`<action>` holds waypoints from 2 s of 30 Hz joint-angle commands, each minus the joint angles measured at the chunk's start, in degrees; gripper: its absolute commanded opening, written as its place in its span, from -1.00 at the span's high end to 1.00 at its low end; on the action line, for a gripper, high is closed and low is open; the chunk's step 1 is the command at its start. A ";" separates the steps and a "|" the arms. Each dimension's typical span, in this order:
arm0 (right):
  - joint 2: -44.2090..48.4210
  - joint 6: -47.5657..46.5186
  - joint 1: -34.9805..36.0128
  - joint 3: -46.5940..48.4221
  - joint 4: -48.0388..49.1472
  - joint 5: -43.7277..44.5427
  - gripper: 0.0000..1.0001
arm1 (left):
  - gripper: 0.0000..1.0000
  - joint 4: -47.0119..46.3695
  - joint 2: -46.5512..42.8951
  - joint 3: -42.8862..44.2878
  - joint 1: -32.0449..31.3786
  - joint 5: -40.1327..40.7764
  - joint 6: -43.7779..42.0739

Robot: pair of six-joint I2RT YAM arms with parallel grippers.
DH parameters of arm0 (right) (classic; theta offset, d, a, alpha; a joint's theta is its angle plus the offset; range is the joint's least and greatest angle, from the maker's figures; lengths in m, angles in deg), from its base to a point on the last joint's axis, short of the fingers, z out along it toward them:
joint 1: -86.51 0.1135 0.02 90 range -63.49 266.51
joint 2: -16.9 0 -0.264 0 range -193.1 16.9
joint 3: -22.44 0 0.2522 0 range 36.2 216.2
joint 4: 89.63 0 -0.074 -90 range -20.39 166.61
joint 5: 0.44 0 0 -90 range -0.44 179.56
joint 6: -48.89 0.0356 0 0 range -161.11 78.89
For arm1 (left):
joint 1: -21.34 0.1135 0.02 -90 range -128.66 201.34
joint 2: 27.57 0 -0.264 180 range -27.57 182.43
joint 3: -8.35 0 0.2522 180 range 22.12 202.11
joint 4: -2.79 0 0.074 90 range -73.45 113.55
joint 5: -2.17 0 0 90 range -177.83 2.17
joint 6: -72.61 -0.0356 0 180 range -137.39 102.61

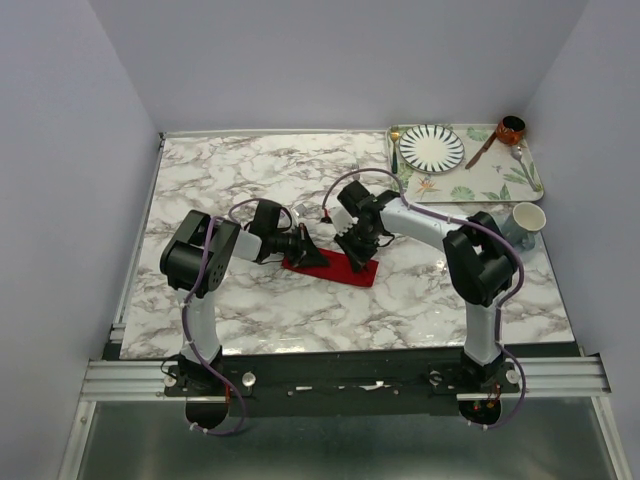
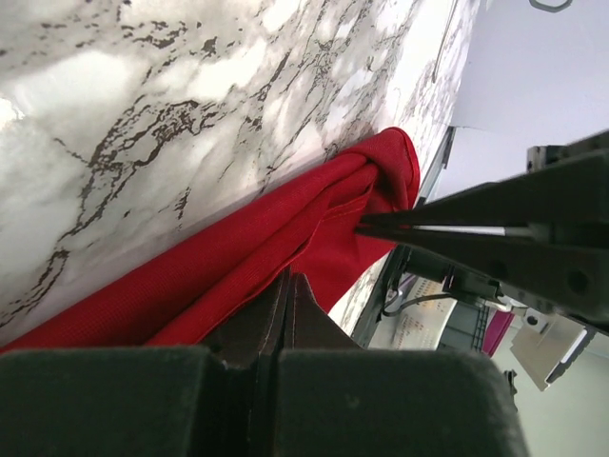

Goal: Fold the napkin into a case and place the utensils inside
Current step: Smooth out the smaller rectangle-folded napkin at the center of the board.

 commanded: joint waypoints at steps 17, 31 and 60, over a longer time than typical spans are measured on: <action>5.84 4.98 -3.93 2.01 -3.65 -14.46 0.71 | 1.00 8.76 4.02 -0.52 1.60 7.95 -6.63; 1.64 14.83 -16.95 -8.10 4.07 -34.62 0.68 | 1.00 9.11 3.58 -1.05 1.60 7.86 -7.16; -6.71 -0.45 -12.57 12.10 -3.65 -21.71 -0.24 | 1.00 12.45 1.65 0.27 1.34 5.76 -13.84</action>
